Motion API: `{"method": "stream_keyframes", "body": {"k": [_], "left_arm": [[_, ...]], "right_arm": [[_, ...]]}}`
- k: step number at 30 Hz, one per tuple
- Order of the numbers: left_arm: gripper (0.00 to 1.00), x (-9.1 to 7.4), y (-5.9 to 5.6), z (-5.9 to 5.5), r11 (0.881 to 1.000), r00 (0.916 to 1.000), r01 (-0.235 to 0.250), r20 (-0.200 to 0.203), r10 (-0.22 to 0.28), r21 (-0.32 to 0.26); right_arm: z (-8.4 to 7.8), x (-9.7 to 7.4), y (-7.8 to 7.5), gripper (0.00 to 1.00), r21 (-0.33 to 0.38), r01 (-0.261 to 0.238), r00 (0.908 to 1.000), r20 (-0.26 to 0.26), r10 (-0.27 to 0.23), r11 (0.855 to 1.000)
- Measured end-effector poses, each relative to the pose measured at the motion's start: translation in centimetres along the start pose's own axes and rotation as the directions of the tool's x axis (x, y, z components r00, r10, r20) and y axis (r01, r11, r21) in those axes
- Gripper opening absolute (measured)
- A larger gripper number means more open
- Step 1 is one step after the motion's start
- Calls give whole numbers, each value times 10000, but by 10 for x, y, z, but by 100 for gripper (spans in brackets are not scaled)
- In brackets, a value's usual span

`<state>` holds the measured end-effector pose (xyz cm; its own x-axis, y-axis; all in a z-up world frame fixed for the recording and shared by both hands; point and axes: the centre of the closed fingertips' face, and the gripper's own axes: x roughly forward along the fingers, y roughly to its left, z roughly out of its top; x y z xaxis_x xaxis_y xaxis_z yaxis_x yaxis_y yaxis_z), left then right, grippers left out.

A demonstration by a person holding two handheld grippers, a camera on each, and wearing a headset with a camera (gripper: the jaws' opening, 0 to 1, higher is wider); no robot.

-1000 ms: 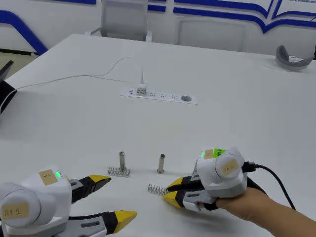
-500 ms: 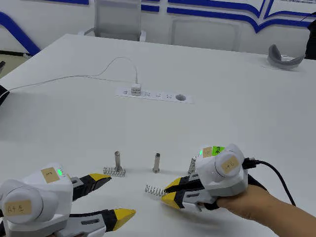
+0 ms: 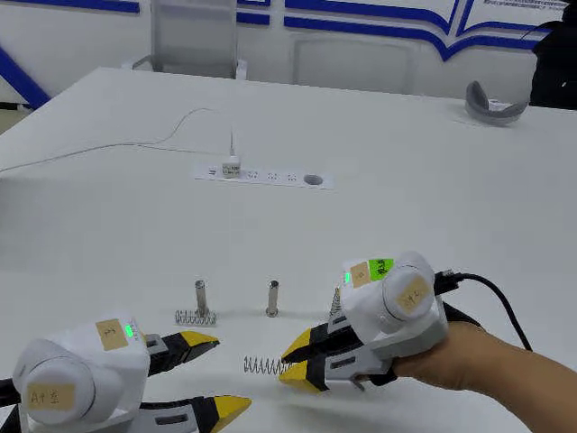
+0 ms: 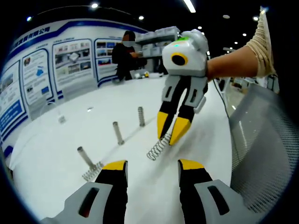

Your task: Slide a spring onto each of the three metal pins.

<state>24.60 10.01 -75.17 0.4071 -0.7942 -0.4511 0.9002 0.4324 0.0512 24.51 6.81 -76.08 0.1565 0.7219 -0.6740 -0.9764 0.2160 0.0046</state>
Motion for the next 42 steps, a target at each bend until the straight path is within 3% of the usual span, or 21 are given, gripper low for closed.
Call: {"method": "stream_keyframes", "body": {"k": [12, 25, 42], "left_arm": [[28, 6, -24, -4, 9897, 9935, 1113, -361, -1084, 904], [13, 10, -29, -6, 9801, 9903, 1331, -585, -1257, 1469], [11, 11, -29, -6, 9806, 9912, 1261, -588, -1184, 1498]], "right_arm": [[-4, 2, 18, 12, -730, -553, 9955, -811, 493, 9958], [-2, -2, 26, 12, -869, -853, 9899, -1204, 746, 9926], [35, -9, 30, 12, -925, -693, 9975, -181, 679, 9933]]}}
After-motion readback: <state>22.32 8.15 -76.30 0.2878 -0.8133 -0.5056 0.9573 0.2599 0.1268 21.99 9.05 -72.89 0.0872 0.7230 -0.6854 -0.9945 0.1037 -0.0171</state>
